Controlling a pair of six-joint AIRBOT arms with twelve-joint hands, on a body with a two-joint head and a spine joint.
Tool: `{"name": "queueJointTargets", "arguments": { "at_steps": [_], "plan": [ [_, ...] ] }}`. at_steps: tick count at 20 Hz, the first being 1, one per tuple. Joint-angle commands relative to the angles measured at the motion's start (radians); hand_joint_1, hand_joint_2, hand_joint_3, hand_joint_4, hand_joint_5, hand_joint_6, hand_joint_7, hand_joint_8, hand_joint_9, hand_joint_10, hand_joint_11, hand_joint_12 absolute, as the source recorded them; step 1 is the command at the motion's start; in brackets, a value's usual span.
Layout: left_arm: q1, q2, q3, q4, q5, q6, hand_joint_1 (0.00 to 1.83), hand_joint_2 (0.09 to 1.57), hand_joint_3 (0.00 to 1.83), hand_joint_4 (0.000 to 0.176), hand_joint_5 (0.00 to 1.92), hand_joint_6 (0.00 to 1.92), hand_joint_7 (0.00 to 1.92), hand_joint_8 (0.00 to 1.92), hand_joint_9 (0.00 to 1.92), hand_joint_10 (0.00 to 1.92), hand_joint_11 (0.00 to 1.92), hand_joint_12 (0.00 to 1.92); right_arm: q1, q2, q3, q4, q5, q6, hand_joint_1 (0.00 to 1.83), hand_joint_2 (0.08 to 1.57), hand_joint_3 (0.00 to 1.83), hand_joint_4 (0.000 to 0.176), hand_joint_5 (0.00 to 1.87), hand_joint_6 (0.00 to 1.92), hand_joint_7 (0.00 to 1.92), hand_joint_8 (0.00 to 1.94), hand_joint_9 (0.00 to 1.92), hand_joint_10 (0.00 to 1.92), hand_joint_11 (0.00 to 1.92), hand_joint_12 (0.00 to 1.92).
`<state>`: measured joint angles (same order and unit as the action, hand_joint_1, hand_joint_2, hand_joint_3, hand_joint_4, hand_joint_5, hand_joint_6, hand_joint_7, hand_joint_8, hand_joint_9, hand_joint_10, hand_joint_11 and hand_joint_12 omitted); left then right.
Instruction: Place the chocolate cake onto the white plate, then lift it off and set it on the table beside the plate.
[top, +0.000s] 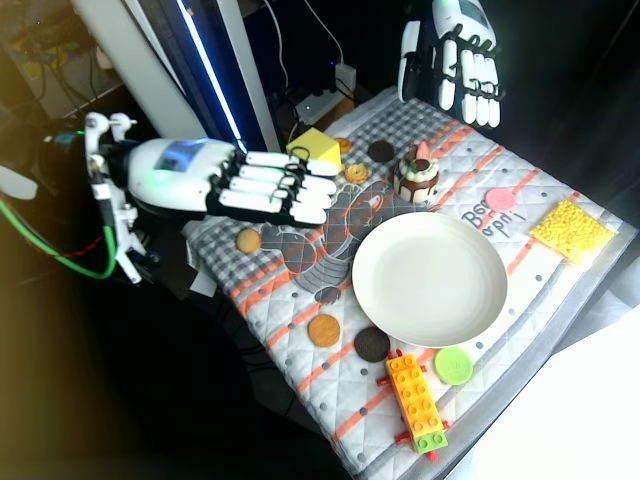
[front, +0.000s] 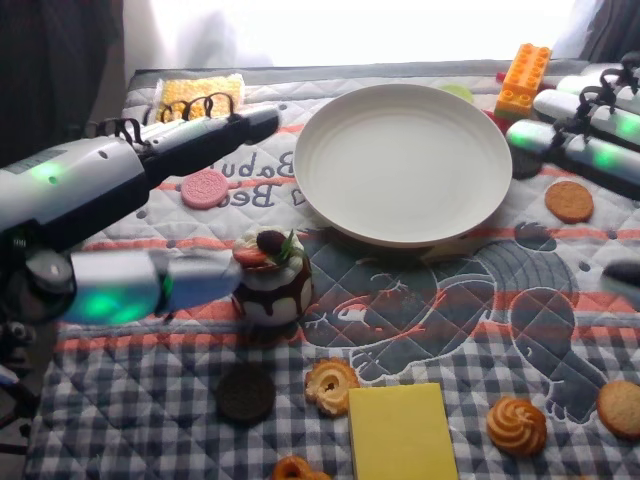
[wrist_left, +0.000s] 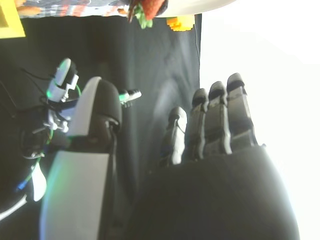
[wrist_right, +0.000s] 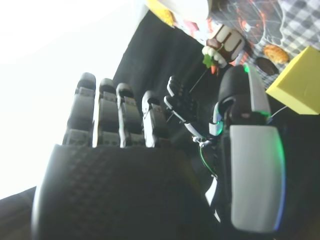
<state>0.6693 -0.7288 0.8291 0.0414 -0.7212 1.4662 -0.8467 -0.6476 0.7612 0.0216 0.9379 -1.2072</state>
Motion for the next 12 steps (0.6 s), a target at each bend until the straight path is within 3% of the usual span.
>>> {"name": "queueJointTargets", "arguments": {
  "at_steps": [1, 2, 3, 4, 6, 8, 9, 10, 11, 12],
  "plan": [
    [-0.012, -0.001, 0.008, -0.014, -0.107, -0.003, 0.35, 1.28, 0.00, 0.068, 0.00, 0.00, 0.02, 0.01, 0.05, 0.11, 0.00, 0.88, 0.007, 0.004, 0.006, 0.027, 0.131, -0.004, 0.76, 1.24, 0.01, 0.000, 0.03, 0.01, 0.01, 0.00, 0.01, 0.10, 0.00, 0.78],
    [-0.013, -0.007, 0.014, -0.020, -0.093, -0.003, 0.44, 1.25, 0.00, 0.063, 0.00, 0.00, 0.03, 0.01, 0.06, 0.10, 0.00, 0.88, 0.006, 0.003, 0.008, 0.032, 0.131, -0.004, 0.75, 1.24, 0.00, 0.000, 0.03, 0.00, 0.00, 0.00, 0.01, 0.09, 0.00, 0.84],
    [-0.015, -0.012, 0.020, -0.024, -0.077, -0.003, 0.44, 1.23, 0.00, 0.071, 0.00, 0.00, 0.02, 0.00, 0.04, 0.08, 0.00, 0.81, 0.006, 0.003, 0.010, 0.034, 0.131, -0.004, 0.77, 1.24, 0.00, 0.000, 0.02, 0.00, 0.00, 0.00, 0.00, 0.07, 0.00, 0.85],
    [-0.020, -0.019, 0.027, -0.024, -0.058, -0.003, 0.43, 1.22, 0.00, 0.079, 0.00, 0.00, 0.00, 0.00, 0.01, 0.02, 0.00, 0.40, 0.006, 0.003, 0.012, 0.036, 0.131, -0.004, 0.75, 1.24, 0.00, 0.000, 0.00, 0.00, 0.00, 0.00, 0.00, 0.01, 0.00, 0.80],
    [-0.043, -0.038, 0.044, -0.018, 0.002, -0.003, 0.45, 1.19, 0.00, 0.052, 0.00, 0.00, 0.00, 0.00, 0.00, 0.00, 0.00, 0.04, 0.006, 0.003, 0.014, 0.045, 0.131, -0.004, 0.78, 1.23, 0.00, 0.000, 0.00, 0.00, 0.00, 0.00, 0.00, 0.00, 0.00, 0.95],
    [-0.070, -0.061, 0.064, -0.007, 0.066, -0.002, 0.47, 1.16, 0.00, 0.040, 0.00, 0.00, 0.00, 0.00, 0.00, 0.00, 0.00, 0.00, 0.005, 0.001, 0.016, 0.051, 0.131, -0.004, 0.74, 1.24, 0.00, 0.000, 0.01, 0.00, 0.00, 0.00, 0.01, 0.00, 0.00, 0.90],
    [-0.087, -0.083, 0.084, -0.005, 0.107, -0.002, 0.52, 1.13, 0.00, 0.048, 0.00, 0.00, 0.00, 0.00, 0.00, 0.00, 0.00, 0.00, 0.004, -0.001, 0.017, 0.054, 0.131, -0.004, 0.72, 1.24, 0.00, 0.000, 0.00, 0.00, 0.00, 0.00, 0.00, 0.00, 0.00, 0.80],
    [-0.095, -0.096, 0.095, -0.005, 0.128, -0.002, 0.57, 1.11, 0.00, 0.041, 0.00, 0.00, 0.00, 0.00, 0.00, 0.00, 0.00, 0.00, 0.004, -0.002, 0.018, 0.055, 0.131, -0.003, 0.73, 1.24, 0.00, 0.000, 0.00, 0.00, 0.00, 0.00, 0.01, 0.00, 0.00, 0.84],
    [-0.106, -0.118, 0.114, 0.001, 0.163, -0.002, 0.62, 1.09, 0.00, 0.067, 0.00, 0.00, 0.00, 0.00, 0.00, 0.00, 0.00, 0.00, 0.003, -0.003, 0.019, 0.055, 0.131, -0.003, 0.71, 1.24, 0.00, 0.000, 0.00, 0.00, 0.00, 0.00, 0.01, 0.00, 0.00, 0.90],
    [-0.114, -0.137, 0.129, 0.002, 0.192, -0.002, 0.69, 1.07, 0.00, 0.074, 0.00, 0.00, 0.00, 0.00, 0.00, 0.00, 0.00, 0.00, 0.000, -0.003, 0.019, 0.055, 0.131, -0.003, 0.70, 1.25, 0.00, 0.000, 0.00, 0.00, 0.00, 0.00, 0.02, 0.01, 0.00, 0.96]
  ]
}}
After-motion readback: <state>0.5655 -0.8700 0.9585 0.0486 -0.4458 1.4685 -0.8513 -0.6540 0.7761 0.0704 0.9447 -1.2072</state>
